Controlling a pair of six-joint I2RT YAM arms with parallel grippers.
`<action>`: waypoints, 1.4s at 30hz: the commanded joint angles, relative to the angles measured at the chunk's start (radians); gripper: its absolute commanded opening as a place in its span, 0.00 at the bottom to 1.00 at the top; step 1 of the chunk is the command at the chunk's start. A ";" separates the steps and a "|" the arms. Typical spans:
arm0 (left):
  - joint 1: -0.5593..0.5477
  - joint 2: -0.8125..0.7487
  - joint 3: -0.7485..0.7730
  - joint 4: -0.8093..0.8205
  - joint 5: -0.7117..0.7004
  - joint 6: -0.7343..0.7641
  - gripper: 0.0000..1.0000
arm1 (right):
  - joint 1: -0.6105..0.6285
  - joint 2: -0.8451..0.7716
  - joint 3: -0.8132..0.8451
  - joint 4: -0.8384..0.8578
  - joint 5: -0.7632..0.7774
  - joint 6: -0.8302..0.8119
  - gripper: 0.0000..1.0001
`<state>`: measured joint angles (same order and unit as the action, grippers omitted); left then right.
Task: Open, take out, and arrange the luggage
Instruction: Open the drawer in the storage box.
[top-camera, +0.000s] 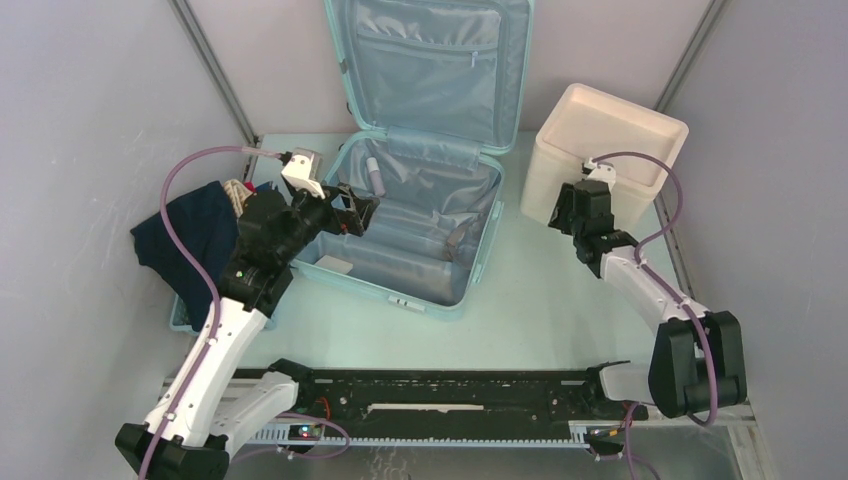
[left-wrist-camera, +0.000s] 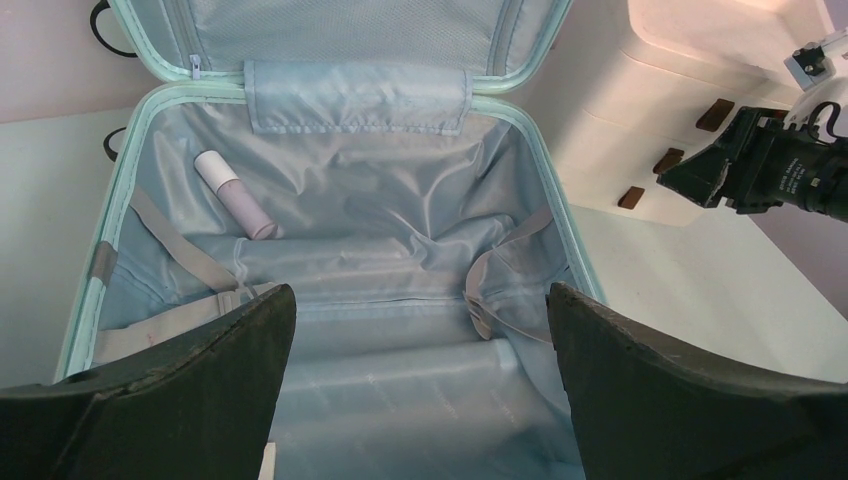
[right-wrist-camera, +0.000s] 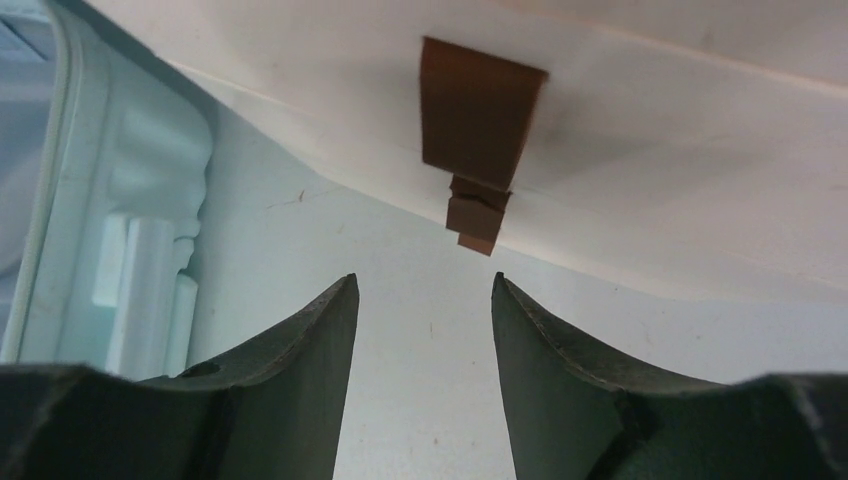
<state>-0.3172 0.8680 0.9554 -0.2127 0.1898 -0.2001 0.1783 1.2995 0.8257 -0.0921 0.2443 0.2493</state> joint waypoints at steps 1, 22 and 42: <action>0.006 -0.004 -0.012 0.010 -0.006 0.029 1.00 | -0.003 0.019 -0.025 0.155 0.095 0.016 0.60; 0.009 -0.001 -0.011 0.004 -0.013 0.037 1.00 | -0.013 0.135 -0.013 0.263 0.199 0.028 0.55; 0.009 0.008 -0.010 0.001 -0.012 0.040 1.00 | -0.017 0.137 0.009 0.207 0.262 0.085 0.53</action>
<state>-0.3145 0.8772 0.9558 -0.2276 0.1860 -0.1825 0.1791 1.4307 0.7956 0.1265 0.4145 0.3103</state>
